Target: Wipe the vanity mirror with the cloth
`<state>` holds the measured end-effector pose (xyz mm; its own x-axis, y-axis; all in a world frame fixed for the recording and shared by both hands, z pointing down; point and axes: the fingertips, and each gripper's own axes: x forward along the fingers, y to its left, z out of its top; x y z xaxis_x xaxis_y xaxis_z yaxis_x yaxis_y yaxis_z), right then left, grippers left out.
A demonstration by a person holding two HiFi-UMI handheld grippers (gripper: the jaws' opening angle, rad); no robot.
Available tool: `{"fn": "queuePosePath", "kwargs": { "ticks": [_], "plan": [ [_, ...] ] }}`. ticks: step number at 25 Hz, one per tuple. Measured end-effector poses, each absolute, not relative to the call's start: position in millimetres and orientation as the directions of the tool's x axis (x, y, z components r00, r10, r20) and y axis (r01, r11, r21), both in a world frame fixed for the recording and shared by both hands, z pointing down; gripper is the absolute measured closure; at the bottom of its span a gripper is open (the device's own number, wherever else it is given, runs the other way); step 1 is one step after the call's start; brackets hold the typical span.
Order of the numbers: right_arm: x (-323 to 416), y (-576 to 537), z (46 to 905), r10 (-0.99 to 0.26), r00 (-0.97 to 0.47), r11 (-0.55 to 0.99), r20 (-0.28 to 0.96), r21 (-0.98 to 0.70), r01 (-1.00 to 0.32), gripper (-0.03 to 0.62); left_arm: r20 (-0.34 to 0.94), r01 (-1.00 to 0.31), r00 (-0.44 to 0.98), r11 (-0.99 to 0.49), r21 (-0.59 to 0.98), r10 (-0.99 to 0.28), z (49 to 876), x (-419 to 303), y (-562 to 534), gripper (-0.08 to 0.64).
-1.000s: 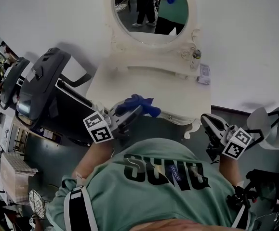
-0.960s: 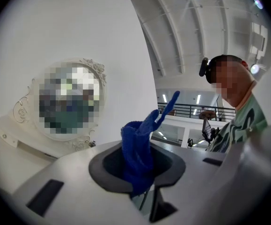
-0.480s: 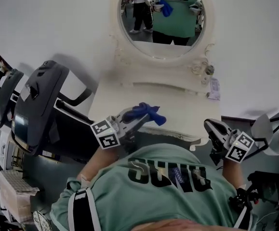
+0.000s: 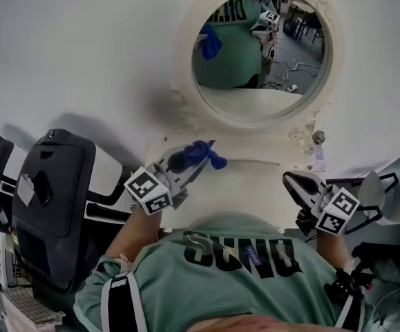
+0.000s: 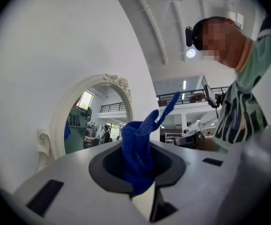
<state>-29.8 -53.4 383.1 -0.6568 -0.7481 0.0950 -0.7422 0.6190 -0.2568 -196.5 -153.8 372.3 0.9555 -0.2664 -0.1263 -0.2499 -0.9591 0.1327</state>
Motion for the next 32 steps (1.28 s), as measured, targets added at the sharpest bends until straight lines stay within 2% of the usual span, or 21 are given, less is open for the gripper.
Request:
{"fn": "queuePosePath", "kwargs": {
  "ticks": [3, 6, 9, 11, 14, 18, 24, 32],
  "plan": [
    [-18, -67, 394, -0.740, -0.652, 0.624, 0.165, -0.195, -0.757, 0.588, -0.122, -0.317, 0.942, -0.949, -0.008, -0.313, 354, -182, -192, 0.477],
    [12, -74, 400, -0.718, -0.670, 0.648, 0.188, -0.170, -0.742, 0.588, -0.124, -0.450, 0.893, -0.860, -0.240, -0.432, 325, -157, -227, 0.477],
    [45, -80, 399, -0.695, -0.695, 0.682, 0.184, -0.140, -0.718, 0.588, -0.148, -0.597, 0.779, -0.646, -0.476, -0.610, 284, -134, -270, 0.477],
    [72, -81, 397, -0.679, -0.712, 0.703, 0.177, -0.123, -0.701, 0.588, -0.178, -0.636, 0.676, -0.445, -0.630, -0.715, 261, -115, -295, 0.477],
    [104, -91, 395, -0.668, -0.734, 0.723, 0.123, -0.126, -0.679, 0.588, -0.200, -0.560, 0.525, -0.159, -0.813, -0.827, 243, -97, -334, 0.477],
    [128, -107, 396, -0.686, -0.725, 0.712, 0.054, -0.152, -0.685, 0.588, -0.233, -0.341, 0.392, 0.095, -0.935, -0.890, 231, -80, -380, 0.477],
    [128, -119, 407, -0.701, -0.713, 0.698, 0.018, -0.191, -0.691, 0.588, -0.278, -0.154, 0.343, 0.238, -0.959, -0.897, 214, -75, -412, 0.477],
    [129, -127, 405, -0.723, -0.691, 0.674, 0.018, -0.204, -0.710, 0.588, -0.391, -0.064, 0.383, 0.398, -0.915, -0.837, 172, -54, -403, 0.476]
  ]
}}
